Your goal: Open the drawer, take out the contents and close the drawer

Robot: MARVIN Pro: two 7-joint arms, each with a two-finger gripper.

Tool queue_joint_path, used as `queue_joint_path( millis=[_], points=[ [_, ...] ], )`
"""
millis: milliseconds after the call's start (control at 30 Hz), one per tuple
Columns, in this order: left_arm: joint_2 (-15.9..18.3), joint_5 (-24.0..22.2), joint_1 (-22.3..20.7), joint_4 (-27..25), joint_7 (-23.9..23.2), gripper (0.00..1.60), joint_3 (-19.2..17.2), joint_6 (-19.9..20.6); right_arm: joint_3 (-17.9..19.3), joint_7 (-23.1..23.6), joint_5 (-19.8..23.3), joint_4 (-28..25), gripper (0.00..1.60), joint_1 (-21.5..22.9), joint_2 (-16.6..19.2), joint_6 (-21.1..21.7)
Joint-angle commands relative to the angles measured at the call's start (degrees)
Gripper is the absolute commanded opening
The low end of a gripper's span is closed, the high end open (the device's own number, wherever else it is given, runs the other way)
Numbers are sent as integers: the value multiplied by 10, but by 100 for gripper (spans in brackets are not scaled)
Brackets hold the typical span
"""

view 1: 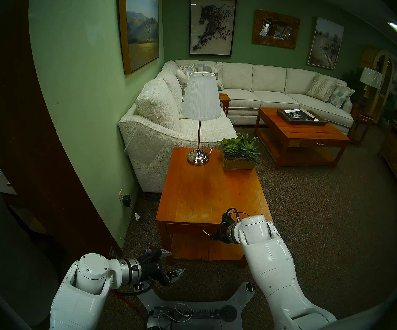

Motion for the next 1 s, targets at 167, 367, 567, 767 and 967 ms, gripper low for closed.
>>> queue_joint_path(
  millis=[167, 367, 567, 767, 967],
  points=[
    [2, -5, -1, -14, -7, 160, -6, -2, -5, -8, 4, 33, 0, 40, -12, -20],
    [1, -4, -2, -12, -9, 160, -8, -2, -6, -12, 7, 45, 0, 46, -11, -30],
    [1, -4, -4, -10, -11, 160, -9, -2, -7, -16, 10, 56, 0, 51, -10, -37],
    [0, -3, -7, -7, -11, 160, -9, -3, -5, -19, 14, 57, 0, 53, -8, -40],
    [-1, -3, -9, -5, -12, 160, -9, -4, -6, -23, 14, 71, 0, 61, -6, -39]
  ],
)
